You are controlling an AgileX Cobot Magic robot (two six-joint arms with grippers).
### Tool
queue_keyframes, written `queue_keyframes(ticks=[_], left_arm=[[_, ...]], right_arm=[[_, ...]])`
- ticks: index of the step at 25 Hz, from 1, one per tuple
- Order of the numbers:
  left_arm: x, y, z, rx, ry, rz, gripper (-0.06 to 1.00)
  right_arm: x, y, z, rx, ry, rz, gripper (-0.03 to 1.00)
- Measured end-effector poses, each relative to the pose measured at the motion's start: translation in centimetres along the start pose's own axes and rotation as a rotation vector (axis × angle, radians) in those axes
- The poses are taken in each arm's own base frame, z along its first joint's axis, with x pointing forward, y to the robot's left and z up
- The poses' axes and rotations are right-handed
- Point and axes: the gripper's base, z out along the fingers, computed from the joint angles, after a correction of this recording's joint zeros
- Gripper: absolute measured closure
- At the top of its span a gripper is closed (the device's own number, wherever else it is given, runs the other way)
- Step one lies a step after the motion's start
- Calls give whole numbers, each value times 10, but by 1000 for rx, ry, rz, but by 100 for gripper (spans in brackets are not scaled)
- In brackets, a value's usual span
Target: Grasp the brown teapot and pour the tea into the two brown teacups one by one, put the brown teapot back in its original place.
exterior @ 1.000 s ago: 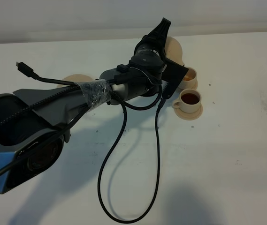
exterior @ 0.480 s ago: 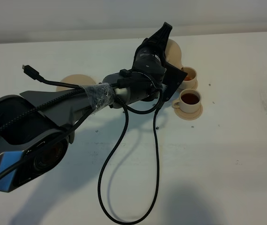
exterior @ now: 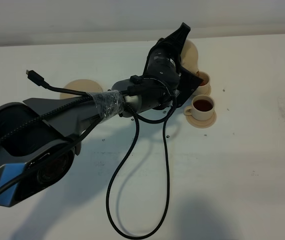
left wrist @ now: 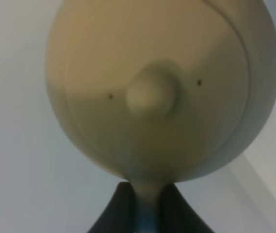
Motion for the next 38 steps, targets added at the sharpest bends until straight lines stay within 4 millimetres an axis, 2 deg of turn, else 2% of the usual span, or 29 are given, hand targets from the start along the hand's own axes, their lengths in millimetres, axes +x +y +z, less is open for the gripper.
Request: queue_keyframes(ticks=[38], left_arm=[[0,7,0,-78,10,107,84]], right_arm=[[0,0,0,0,0,0,50]])
